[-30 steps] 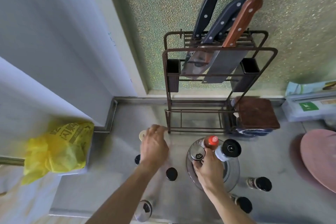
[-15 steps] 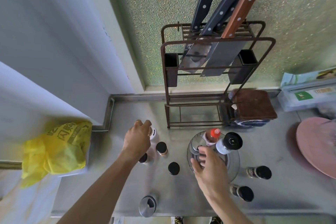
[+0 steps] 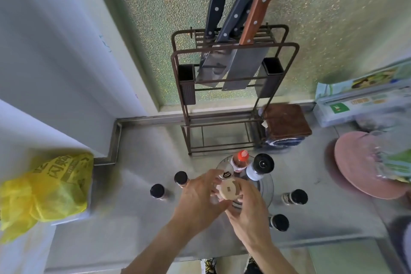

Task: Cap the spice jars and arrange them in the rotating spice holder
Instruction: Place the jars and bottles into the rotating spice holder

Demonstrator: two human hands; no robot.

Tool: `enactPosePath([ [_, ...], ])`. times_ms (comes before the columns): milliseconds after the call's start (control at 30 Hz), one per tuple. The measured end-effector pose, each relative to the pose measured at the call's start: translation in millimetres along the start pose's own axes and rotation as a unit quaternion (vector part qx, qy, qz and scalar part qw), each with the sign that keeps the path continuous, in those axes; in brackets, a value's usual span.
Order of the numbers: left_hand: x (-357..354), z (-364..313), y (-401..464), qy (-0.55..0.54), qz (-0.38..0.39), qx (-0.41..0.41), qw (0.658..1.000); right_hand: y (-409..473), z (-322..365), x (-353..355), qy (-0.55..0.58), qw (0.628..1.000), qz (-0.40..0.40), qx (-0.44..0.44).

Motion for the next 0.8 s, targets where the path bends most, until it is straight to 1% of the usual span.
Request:
enactPosePath([
  [67,-21,9,6,-0.056,0.032,0.053,0.996,-2,-20,-3,-0.020,0.999,0.005,-0.026],
  [133,-39,17,9,-0.076,0.028,0.100,0.992,1,-32,-9,-0.032,0.998,0.009,-0.045],
  [200,-56,20,8,-0.082,0.026,0.125,0.989,6,-39,-18,-0.028,0.998,0.022,-0.056],
  [400,-80,25,-3,-0.069,0.002,0.137,0.988,18,-51,-41,-0.026,0.995,0.055,-0.074],
  [567,-89,27,-7,-0.101,0.019,0.168,0.980,19,-58,-53,-0.033,0.994,0.079,-0.070],
  [733,-79,26,-15,-0.090,0.008,0.156,0.984,17,-56,-50,-0.044,0.990,0.115,-0.070],
  [800,-63,30,-23,-0.071,-0.011,0.153,0.986,11,-50,-39,-0.056,0.989,0.105,-0.085],
])
Point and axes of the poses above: each hand's wrist, its own y-axis towards the middle knuckle, its own x-axis out of the back of the hand, z = x × y, the point moved 4 cm from there along y, towards the middle knuckle, and after that the axes turned 3 degrees about -x, right-handed, at the moved point
